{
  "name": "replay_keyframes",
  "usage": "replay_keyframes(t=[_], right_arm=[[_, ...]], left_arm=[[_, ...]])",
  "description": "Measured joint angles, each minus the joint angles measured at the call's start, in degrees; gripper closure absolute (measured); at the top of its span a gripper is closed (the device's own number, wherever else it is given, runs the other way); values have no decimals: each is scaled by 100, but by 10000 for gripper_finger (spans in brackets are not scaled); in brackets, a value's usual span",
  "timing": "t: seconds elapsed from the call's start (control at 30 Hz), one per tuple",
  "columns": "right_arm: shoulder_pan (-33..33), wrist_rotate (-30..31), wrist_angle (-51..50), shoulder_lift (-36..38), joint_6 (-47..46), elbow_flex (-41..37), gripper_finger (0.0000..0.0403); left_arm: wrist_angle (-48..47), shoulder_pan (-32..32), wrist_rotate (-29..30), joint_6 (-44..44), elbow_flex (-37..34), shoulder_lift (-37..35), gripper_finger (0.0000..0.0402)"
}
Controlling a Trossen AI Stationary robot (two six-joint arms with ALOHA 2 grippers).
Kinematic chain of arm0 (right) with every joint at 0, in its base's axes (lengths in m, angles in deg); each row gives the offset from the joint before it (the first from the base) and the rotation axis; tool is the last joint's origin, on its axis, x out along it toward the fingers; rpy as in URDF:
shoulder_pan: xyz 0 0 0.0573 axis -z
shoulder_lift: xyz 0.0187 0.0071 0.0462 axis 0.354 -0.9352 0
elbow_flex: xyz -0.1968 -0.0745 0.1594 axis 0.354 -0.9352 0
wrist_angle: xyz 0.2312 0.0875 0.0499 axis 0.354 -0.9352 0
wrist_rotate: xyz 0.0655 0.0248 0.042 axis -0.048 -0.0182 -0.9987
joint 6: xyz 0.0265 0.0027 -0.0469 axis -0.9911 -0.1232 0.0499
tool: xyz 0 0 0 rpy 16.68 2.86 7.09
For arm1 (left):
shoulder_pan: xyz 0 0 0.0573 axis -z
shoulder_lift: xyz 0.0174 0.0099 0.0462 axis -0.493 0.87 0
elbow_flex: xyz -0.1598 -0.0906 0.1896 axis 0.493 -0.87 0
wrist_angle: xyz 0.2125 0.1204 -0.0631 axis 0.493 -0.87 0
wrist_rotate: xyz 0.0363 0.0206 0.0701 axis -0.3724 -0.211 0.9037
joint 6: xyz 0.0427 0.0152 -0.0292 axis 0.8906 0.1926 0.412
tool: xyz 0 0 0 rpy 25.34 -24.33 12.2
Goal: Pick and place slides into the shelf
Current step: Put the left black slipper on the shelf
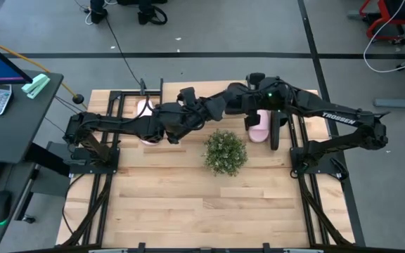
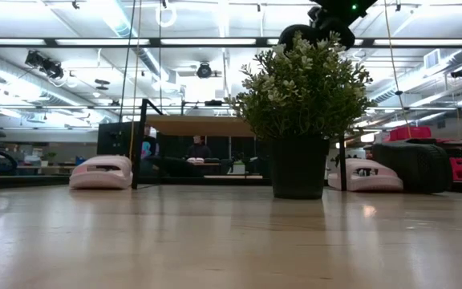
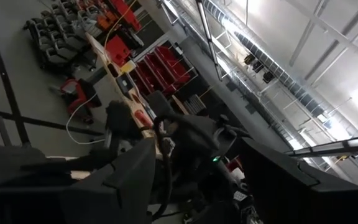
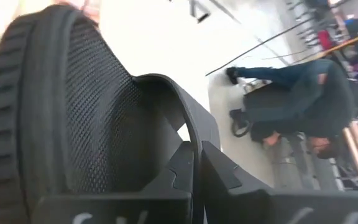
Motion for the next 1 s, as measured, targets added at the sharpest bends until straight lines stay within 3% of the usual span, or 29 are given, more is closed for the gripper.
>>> replay_keyframes(t=[0.43,1.0], right_arm=[[13,-106,-11,-103,721,-11,391],[309,-498,-218,-98,731,-182,391]], left_arm=[[-87,-1,-219,135,-1,2,170],[-214,-2,-757,131,-2,4,170]])
